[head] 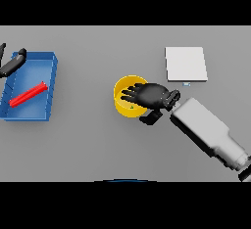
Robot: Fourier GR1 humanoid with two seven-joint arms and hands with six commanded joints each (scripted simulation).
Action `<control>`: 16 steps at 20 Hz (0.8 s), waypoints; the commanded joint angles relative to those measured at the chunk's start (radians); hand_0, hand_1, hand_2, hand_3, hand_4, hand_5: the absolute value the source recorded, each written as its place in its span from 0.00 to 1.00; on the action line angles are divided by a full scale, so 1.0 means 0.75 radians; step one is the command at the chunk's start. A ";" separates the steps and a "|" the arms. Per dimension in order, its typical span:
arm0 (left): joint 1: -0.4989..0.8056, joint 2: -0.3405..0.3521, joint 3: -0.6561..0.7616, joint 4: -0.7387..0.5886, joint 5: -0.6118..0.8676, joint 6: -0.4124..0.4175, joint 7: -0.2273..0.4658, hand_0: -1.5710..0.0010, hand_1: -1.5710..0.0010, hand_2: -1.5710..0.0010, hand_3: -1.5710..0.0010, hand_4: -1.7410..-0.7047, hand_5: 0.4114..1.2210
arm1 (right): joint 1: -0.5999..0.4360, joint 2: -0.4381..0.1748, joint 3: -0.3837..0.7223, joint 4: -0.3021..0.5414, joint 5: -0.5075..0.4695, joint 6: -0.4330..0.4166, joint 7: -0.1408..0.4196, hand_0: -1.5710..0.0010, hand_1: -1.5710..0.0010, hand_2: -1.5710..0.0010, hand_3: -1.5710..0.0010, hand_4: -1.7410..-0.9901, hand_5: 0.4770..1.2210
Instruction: Pick up the red beaker and tilt it to pour out 1 green nut into yellow bowl. Pick up the yellow bowl and place it on the metallic measuring scale.
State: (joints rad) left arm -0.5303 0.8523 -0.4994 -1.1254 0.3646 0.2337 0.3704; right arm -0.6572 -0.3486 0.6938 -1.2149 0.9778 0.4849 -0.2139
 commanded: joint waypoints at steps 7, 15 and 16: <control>0.026 0.013 0.003 -0.034 0.003 0.011 -0.024 1.00 1.00 1.00 1.00 0.99 0.34 | -0.020 0.064 -0.009 0.064 -0.031 0.071 0.058 1.00 0.99 0.99 0.97 0.54 0.45; 0.034 0.020 0.010 -0.037 0.008 0.011 -0.036 1.00 1.00 1.00 1.00 0.98 0.35 | -0.019 0.041 0.008 0.052 -0.035 0.045 0.008 0.21 0.23 0.29 0.47 0.17 0.88; 0.038 0.021 0.008 -0.043 0.009 0.012 -0.033 1.00 1.00 1.00 1.00 0.98 0.35 | -0.023 0.037 0.011 0.057 -0.038 0.040 -0.005 0.17 0.18 0.26 0.40 0.14 0.90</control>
State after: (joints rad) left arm -0.5018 0.8678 -0.4933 -1.1578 0.3714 0.2425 0.3455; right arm -0.6751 -0.3210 0.7014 -1.1722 0.9477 0.5141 -0.2208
